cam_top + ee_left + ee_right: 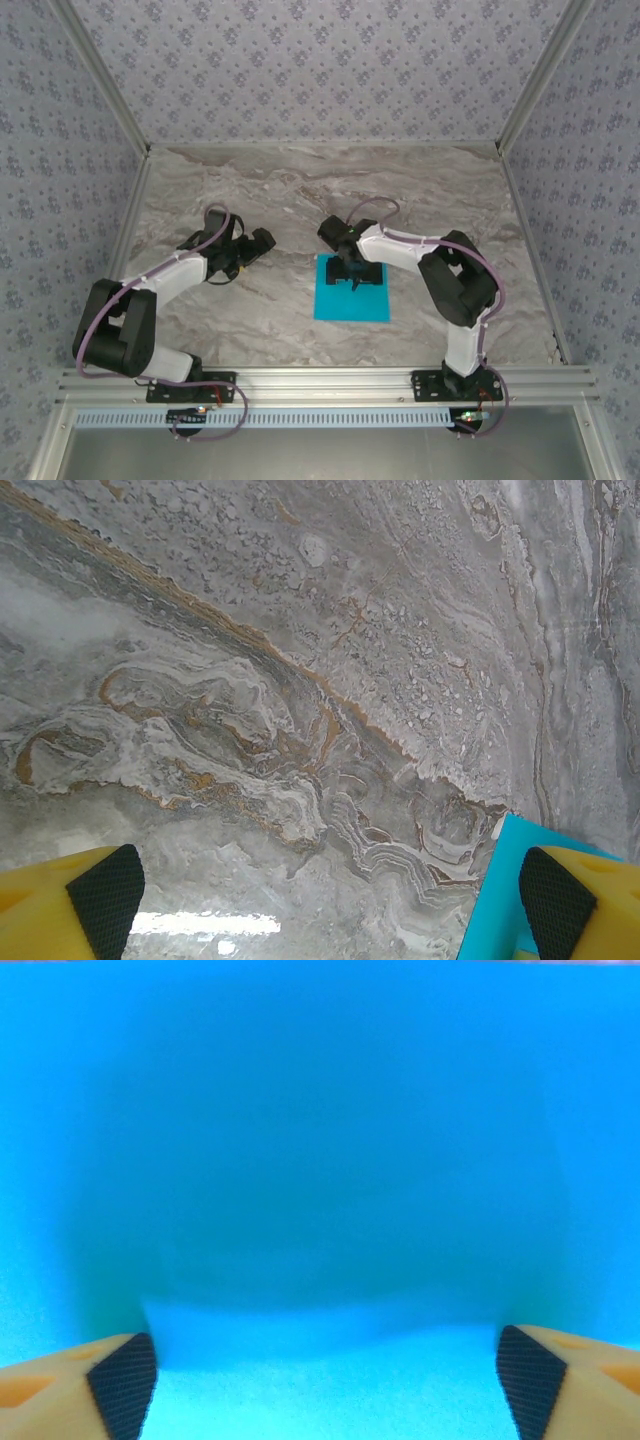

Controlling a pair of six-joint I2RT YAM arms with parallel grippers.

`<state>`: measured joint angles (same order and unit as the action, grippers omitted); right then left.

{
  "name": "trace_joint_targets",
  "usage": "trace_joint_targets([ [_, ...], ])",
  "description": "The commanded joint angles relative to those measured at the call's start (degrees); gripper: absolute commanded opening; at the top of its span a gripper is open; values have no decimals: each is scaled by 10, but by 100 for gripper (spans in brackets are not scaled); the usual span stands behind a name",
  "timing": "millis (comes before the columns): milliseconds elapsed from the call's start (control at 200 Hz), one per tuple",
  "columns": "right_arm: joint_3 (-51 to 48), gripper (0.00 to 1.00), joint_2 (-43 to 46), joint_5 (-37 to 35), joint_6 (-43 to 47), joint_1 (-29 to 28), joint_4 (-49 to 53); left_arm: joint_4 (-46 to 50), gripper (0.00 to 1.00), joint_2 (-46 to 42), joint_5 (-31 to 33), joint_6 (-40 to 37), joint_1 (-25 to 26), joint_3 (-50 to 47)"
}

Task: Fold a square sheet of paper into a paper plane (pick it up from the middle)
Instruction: First fold in half a square sheet of paper at the center of the table.

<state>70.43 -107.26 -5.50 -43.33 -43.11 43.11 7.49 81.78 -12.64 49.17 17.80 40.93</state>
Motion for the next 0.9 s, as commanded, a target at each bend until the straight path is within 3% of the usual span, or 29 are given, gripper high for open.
trace_joint_targets([
  [0,15,99,27,-16,-14,-10,50,10,99,-5,0,3,6,5],
  [295,-41,97,-10,43,-54,-20,8,6,99,-5,-4,3,7,0],
  [415,-52,89,-25,41,-62,-18,0,6,99,-7,-9,5,7,-1],
  [535,-67,67,-16,32,-72,-13,-19,3,99,-13,-18,10,7,-3],
  [695,-74,50,45,24,-67,-5,-67,-14,99,-23,-47,22,7,-9],
  [774,-75,36,78,51,-49,2,-114,-23,99,-25,-64,28,6,-10],
  [859,-85,12,105,112,-22,15,-168,-46,99,-26,-94,40,-2,-15],
  [899,-100,8,120,136,-26,22,-210,-73,99,-24,-127,49,-11,-20],
])
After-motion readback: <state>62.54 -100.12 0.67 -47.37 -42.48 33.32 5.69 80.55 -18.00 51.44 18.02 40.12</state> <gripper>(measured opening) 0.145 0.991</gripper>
